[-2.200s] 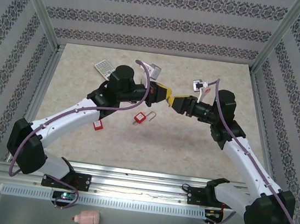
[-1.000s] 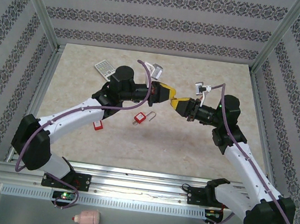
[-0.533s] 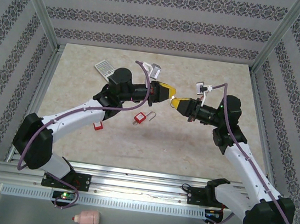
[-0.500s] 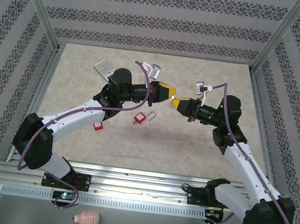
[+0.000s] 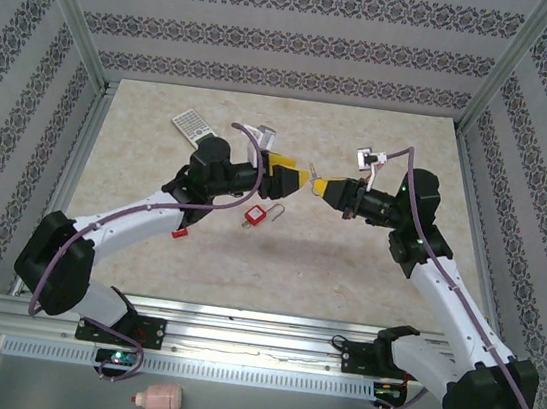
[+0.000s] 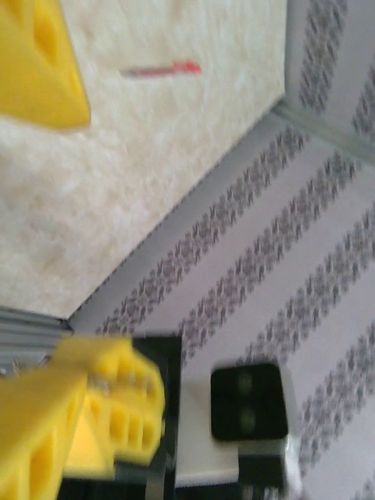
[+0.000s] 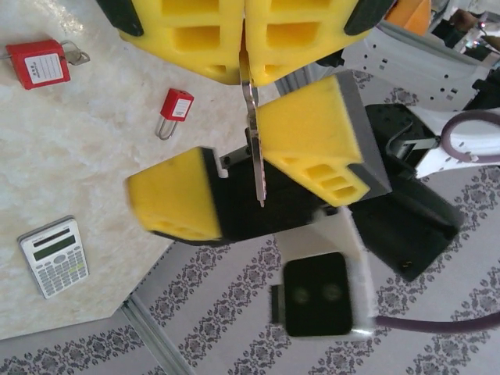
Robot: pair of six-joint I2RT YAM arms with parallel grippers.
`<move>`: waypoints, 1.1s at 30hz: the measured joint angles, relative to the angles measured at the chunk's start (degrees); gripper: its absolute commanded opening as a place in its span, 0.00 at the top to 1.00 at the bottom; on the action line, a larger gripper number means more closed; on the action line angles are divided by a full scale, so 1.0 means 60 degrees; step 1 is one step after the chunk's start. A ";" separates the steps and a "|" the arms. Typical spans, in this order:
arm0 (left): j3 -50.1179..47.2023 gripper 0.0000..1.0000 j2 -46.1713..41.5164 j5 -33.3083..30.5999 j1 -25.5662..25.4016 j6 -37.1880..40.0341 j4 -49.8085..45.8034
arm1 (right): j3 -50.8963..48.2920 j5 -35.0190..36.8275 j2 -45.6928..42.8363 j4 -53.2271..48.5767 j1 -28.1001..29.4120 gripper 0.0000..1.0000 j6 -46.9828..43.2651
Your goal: Unlock with the key
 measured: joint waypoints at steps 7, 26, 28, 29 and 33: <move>0.0506 0.07 -0.1872 -0.2208 0.0586 0.0149 -0.4044 | 0.0229 0.0586 0.0109 -0.1778 0.0364 1.00 -0.1129; 0.1377 0.17 -0.0106 -0.6368 0.1468 0.0860 -1.4677 | 0.0772 0.2841 0.0739 -0.5085 0.2065 1.00 -0.3293; 0.1275 0.19 0.0302 -0.6135 0.2007 0.0845 -1.4608 | 0.0758 0.2911 0.0739 -0.5082 0.2171 1.00 -0.3297; 0.1220 0.20 0.0477 -0.6043 0.2280 0.0827 -1.4498 | 0.0732 0.2951 0.0736 -0.5078 0.2237 1.00 -0.3300; 0.1064 0.22 0.1122 -0.5610 0.2969 0.0707 -1.4036 | 0.0539 0.3053 0.0645 -0.5067 0.2412 1.00 -0.3304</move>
